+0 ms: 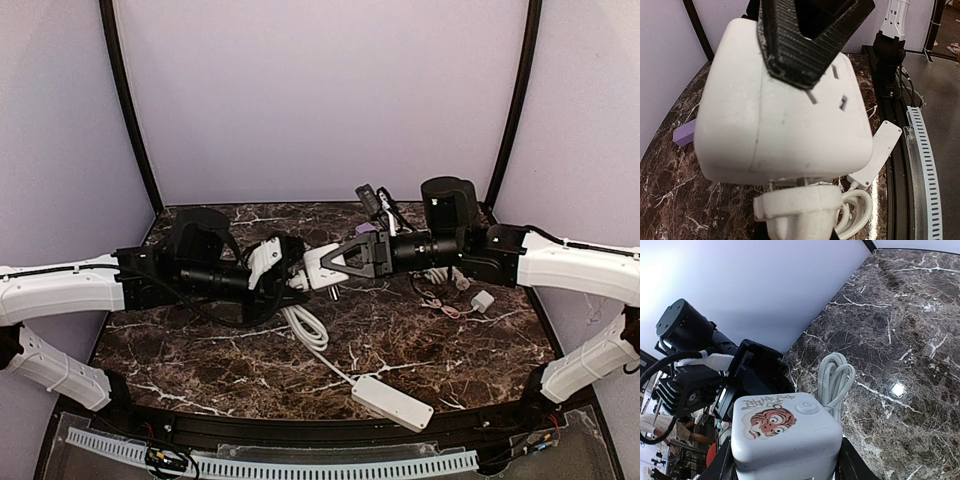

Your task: Pull the plug off the socket

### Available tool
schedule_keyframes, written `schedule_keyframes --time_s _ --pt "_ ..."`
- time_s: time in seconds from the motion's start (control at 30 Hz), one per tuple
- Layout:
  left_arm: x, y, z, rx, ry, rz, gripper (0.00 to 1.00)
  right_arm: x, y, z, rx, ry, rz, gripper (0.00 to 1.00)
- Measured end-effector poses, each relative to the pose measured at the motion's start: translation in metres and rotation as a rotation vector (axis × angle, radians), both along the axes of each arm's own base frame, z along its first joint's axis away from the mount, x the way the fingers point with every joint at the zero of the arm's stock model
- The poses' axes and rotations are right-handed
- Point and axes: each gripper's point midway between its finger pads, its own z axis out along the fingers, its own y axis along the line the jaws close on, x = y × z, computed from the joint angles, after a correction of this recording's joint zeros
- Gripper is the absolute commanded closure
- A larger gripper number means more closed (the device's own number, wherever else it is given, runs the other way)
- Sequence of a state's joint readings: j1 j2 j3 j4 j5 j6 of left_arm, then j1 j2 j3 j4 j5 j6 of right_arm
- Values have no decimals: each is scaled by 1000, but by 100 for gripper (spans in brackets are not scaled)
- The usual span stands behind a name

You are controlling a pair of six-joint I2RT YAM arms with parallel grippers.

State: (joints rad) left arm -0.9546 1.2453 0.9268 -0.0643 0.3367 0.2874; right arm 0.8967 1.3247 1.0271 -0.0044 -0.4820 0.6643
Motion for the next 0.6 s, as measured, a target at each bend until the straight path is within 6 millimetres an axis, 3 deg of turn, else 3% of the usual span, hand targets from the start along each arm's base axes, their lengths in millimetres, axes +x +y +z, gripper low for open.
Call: schedule_keyframes --time_s 0.33,0.6 --pt "12 4 -6 13 24 54 99 15 2 -5 -22 91 -149 100" --pt "13 4 -6 12 28 59 99 15 4 -2 -8 67 -135 100"
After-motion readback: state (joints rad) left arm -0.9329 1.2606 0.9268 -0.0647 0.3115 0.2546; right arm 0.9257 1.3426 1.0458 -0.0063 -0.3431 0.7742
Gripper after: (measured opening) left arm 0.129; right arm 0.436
